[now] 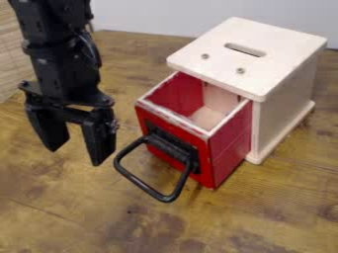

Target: Close the drawer

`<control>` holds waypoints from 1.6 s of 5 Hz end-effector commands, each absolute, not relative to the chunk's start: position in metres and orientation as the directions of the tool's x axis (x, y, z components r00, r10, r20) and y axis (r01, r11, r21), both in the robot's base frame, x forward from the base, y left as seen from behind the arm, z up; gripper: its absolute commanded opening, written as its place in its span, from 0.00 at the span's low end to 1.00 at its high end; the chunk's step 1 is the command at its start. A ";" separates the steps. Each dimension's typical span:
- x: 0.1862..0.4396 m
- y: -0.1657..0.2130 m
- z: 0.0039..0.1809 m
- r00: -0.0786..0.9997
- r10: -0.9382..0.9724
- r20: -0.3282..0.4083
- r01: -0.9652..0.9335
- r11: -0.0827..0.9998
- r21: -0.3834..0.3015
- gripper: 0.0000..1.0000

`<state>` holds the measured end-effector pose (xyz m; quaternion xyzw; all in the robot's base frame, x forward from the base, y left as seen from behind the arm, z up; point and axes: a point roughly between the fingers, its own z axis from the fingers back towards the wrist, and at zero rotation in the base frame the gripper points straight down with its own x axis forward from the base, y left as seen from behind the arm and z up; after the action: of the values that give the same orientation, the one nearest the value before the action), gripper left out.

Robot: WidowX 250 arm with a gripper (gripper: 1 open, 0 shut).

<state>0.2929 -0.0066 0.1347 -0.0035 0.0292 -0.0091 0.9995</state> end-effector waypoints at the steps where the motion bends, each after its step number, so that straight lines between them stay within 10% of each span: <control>1: 0.294 -0.011 0.130 0.998 -0.025 -0.065 0.024 1.000 -0.013 1.00; 5: 0.303 -0.051 0.058 0.996 -0.075 -0.049 0.077 0.996 0.050 1.00; 8: 0.332 -0.055 0.064 0.997 -0.071 0.014 0.070 0.996 0.049 1.00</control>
<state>0.3032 -0.0508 0.0398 0.0313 0.0593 -0.0376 0.9970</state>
